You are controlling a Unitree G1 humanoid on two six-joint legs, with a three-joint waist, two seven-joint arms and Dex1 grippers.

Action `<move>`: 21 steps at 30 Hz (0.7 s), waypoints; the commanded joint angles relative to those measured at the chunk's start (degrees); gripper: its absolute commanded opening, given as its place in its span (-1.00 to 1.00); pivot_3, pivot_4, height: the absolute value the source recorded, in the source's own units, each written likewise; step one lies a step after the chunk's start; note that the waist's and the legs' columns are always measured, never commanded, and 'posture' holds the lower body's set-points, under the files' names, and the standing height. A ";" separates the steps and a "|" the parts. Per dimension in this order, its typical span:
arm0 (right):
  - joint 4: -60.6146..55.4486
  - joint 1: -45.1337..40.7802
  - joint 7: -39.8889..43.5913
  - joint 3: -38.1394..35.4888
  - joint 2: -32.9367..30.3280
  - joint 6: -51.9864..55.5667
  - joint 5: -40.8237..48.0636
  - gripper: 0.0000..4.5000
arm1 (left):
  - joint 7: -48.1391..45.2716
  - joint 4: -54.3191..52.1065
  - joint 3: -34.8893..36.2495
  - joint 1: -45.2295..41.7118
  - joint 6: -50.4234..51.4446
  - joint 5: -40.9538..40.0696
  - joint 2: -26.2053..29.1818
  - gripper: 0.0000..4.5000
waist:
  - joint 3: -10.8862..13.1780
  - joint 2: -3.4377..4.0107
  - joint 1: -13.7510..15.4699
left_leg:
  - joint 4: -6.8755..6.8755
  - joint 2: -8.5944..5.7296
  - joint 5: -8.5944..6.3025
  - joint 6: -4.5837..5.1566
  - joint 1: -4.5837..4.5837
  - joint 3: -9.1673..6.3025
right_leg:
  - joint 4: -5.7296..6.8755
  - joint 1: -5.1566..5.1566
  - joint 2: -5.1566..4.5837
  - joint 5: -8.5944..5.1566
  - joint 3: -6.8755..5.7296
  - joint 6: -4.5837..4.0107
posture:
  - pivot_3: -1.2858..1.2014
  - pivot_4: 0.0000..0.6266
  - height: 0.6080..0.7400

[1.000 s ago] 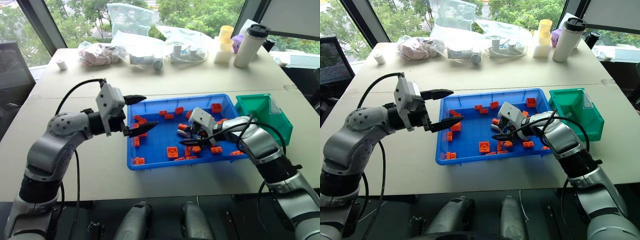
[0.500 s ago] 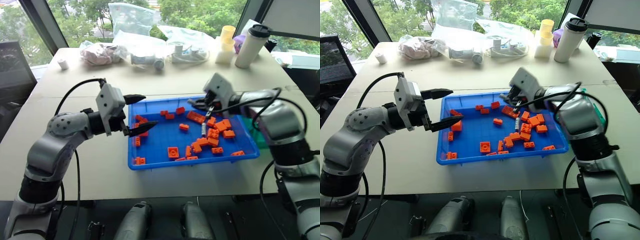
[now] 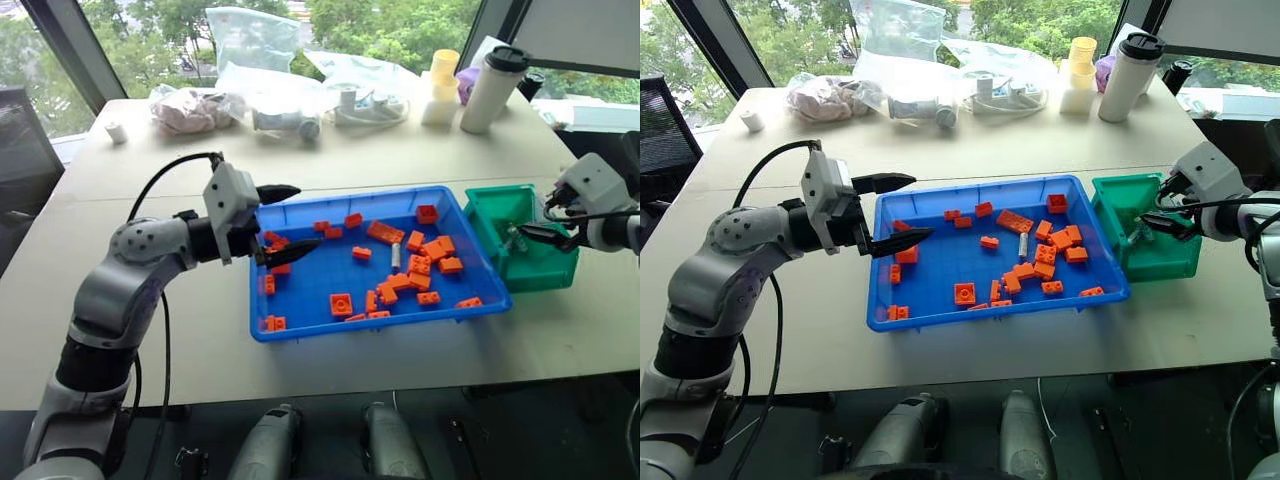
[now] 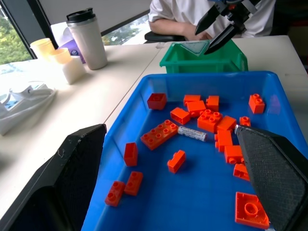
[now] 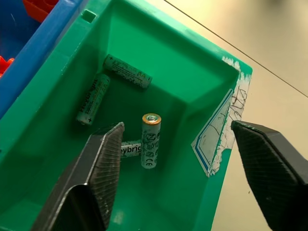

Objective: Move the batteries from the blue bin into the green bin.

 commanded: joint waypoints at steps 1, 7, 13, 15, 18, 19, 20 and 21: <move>-5.63 -2.24 1.48 -2.44 -0.47 0.38 2.54 0.99 | -0.50 -0.55 0.12 -0.52 -1.14 0.37 0.09 1.00 | 0.01 0.01 -0.19 | 0.00 0.00 0.00 0.00 0.00 0.00 | 0.00 0.00 0.00 0.00 0.00 0.00 | 0.03 -0.52 1.00; -22.12 -3.87 5.06 -1.26 4.31 10.75 13.20 0.99 | -0.56 -0.84 0.52 -0.09 -0.93 0.59 0.12 1.00 | 0.01 0.01 -0.03 | 0.00 0.05 -0.01 0.01 -0.01 -0.04 | 0.00 -0.01 0.05 0.00 0.00 0.00 | 0.03 -0.52 1.00; -28.94 -1.04 -1.80 8.18 12.73 17.82 12.39 0.99 | 0.31 -2.08 1.17 0.53 -0.15 0.59 0.30 1.00 | -0.03 -0.06 0.75 | 0.08 -0.03 -0.03 0.06 -0.03 -0.11 | -0.03 0.05 -0.04 0.00 -0.05 0.00 | 0.03 -0.52 1.00; -29.45 0.03 -3.34 9.81 14.19 18.39 12.11 0.99 | 0.70 -2.74 1.40 1.15 0.19 0.54 0.52 1.00 | -0.02 -0.05 1.15 | 0.09 -0.08 0.00 0.00 -0.05 -0.08 | -0.03 0.02 -0.06 0.00 -0.02 0.01 | 0.03 -0.52 1.00; -28.75 0.07 -5.13 11.51 15.99 19.64 11.98 0.99 | 1.04 -3.54 1.64 1.86 0.55 0.43 0.79 1.00 | -0.02 -0.06 1.30 | 0.09 -0.08 0.00 0.00 -0.05 -0.07 | -0.02 0.01 -0.07 0.00 -0.01 0.00 | 0.03 -0.52 1.00; -28.17 -0.01 -5.77 12.21 16.54 19.89 11.59 0.99 | 1.19 -3.78 1.76 2.02 0.74 0.37 0.83 1.00 | -0.02 -0.06 1.29 | 0.10 -0.07 0.00 0.00 -0.05 -0.08 | -0.02 0.02 -0.05 0.00 -0.02 0.00 | 0.03 -0.52 1.00; -27.66 0.00 -6.25 12.86 16.98 19.95 11.27 0.99 | 1.30 -3.97 1.87 2.14 0.88 0.33 0.84 1.00 | -0.03 -0.06 1.25 | 0.09 -0.07 0.00 0.00 -0.05 -0.08 | -0.02 0.01 -0.05 0.00 -0.02 0.00 | 0.03 -0.52 1.00; -27.13 0.00 -6.73 13.46 17.36 20.04 11.03 0.99 | 1.40 -4.14 1.97 2.19 1.06 0.28 0.87 1.00 | -0.02 -0.06 1.23 | 0.09 -0.06 0.00 0.00 -0.04 -0.08 | -0.02 0.01 -0.05 0.00 -0.02 0.00 | 0.03 -0.52 1.00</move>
